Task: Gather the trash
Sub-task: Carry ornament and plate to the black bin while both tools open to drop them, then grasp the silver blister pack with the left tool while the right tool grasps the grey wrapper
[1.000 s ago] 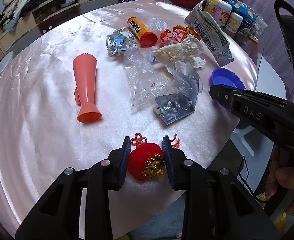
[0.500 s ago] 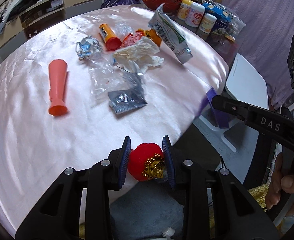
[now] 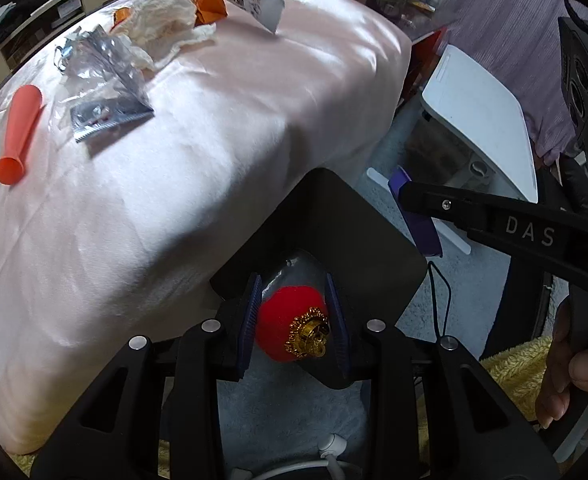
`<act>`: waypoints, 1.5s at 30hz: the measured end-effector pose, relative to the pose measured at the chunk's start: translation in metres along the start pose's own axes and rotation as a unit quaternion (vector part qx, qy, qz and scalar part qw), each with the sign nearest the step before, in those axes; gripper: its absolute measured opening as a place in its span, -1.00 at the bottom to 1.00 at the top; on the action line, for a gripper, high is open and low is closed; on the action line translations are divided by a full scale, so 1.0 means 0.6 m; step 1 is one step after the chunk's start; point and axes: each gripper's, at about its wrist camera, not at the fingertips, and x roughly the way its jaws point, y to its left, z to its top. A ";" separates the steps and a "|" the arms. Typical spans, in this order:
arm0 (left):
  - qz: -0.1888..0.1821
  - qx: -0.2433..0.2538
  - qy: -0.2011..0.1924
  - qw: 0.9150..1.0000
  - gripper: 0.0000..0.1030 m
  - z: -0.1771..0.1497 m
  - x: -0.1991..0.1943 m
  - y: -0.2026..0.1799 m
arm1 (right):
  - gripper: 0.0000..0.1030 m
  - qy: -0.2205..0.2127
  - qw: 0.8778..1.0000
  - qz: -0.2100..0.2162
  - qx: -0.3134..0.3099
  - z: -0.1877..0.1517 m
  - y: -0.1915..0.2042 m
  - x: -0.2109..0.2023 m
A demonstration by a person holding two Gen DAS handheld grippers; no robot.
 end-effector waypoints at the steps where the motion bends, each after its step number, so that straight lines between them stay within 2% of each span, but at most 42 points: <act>1: 0.001 0.001 0.006 1.000 -0.41 -0.001 0.011 -0.002 | -0.92 0.004 1.000 -0.004 0.002 -0.001 -0.006 0.007; 9: -0.024 -0.009 0.050 0.998 -0.40 0.001 0.084 -0.005 | -0.91 0.038 0.999 -0.030 -0.001 -0.005 -0.020 0.052; 17: -0.024 -0.012 0.066 0.997 -0.39 0.001 0.103 -0.010 | -0.85 0.041 0.999 -0.021 0.012 0.005 -0.032 0.054; 21: -0.029 -0.014 0.066 0.997 -0.39 0.002 0.098 -0.003 | -0.85 0.033 0.999 -0.029 0.010 0.008 -0.030 0.046; 24: -0.032 -0.016 0.062 0.997 -0.18 0.003 0.093 -0.001 | -0.84 0.025 0.999 -0.040 0.011 0.008 -0.031 0.037; 26: -0.025 -0.015 0.056 0.998 0.11 0.002 0.087 -0.002 | -0.83 0.019 0.999 -0.049 0.016 0.011 -0.034 0.027; 28: -0.026 -0.015 0.049 0.998 0.27 0.003 0.079 -0.003 | -0.79 0.013 0.998 -0.059 0.020 0.014 -0.039 0.021; 29: -0.025 -0.014 0.047 0.998 0.32 0.003 0.076 -0.003 | -0.65 0.011 0.998 -0.061 0.024 0.016 -0.043 0.019; 30: -0.023 -0.014 0.044 0.999 0.37 0.004 0.071 -0.003 | -0.27 0.009 0.998 -0.062 0.027 0.016 -0.046 0.015; 31: -0.022 -0.013 0.042 0.999 0.46 0.005 0.065 -0.004 | -0.07 0.006 0.997 -0.065 0.029 0.016 -0.049 0.011; 32: -0.021 -0.012 0.038 0.999 0.49 0.005 0.056 -0.005 | 0.30 -0.001 0.997 -0.069 0.030 0.017 -0.051 0.006; 33: -0.021 -0.010 0.035 0.999 0.50 0.007 0.047 -0.004 | 0.42 -0.008 0.997 -0.073 0.030 0.018 -0.051 0.000; 35: -0.017 -0.006 0.024 1.000 0.57 0.006 0.021 -0.002 | 0.47 -0.018 0.996 -0.076 0.031 0.022 -0.050 -0.012; 39: 0.006 -0.013 -0.009 1.000 0.63 0.012 -0.039 0.022 | 0.73 -0.045 0.996 -0.076 0.029 0.036 -0.048 -0.041; 42: 0.002 -0.029 -0.021 0.999 0.65 0.014 -0.076 0.050 | 0.77 -0.063 0.995 -0.075 0.011 0.051 -0.028 -0.063; 45: 0.031 -0.033 -0.037 0.998 0.65 0.023 -0.108 0.071 | 0.77 -0.078 0.995 -0.060 -0.011 0.074 -0.002 -0.083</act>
